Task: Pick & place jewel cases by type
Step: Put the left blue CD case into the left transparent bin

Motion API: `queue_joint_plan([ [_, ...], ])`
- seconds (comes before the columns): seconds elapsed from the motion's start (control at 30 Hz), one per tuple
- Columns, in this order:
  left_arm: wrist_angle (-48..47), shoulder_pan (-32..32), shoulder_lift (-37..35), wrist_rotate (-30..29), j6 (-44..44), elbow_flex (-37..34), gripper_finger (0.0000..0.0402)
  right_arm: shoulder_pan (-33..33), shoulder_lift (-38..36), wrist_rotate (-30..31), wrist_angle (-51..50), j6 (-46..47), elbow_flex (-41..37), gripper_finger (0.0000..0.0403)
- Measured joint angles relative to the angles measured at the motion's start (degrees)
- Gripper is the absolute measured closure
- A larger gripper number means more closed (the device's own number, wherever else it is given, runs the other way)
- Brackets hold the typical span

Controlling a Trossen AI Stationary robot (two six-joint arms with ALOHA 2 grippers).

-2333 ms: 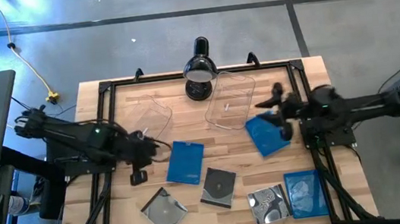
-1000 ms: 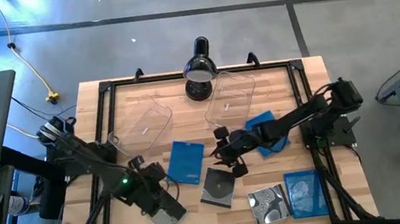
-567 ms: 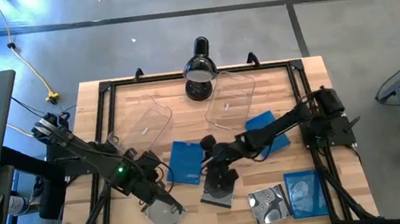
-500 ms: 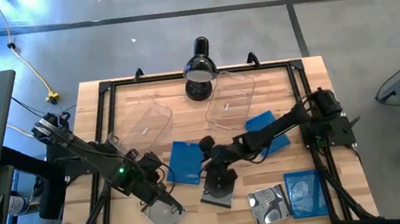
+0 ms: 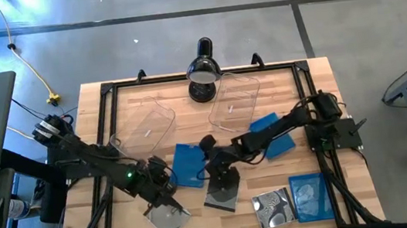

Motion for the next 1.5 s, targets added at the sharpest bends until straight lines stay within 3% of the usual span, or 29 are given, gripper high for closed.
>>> queue_joint_plan([
  [0.17,0.71,2.85,-0.02,0.8,-6.35,-1.63,0.0282,-1.68,0.02,-3.77,-0.32,-0.01,0.0,0.0247],
  [0.43,5.8,7.47,0.0,5.39,-7.06,-3.06,0.0282,-2.36,0.02,-5.65,-0.71,-2.66,0.0,0.0247],
  [0.8,5.93,7.44,0.05,7.61,-17.86,-3.06,0.0282,-2.38,0.02,-3.55,-1.78,-10.41,0.0,0.0247],
  [1.07,7.87,7.48,4.53,8.32,-23.8,-3.04,0.0282,-3.17,0.01,-3.42,-2.02,-14.76,0.0,0.0247],
  [1.5,14.95,7.48,8.47,7.54,-25.56,-2.86,0.0282,-6.15,0.76,-7.09,-3.98,-14.96,0.0,0.0247],
])
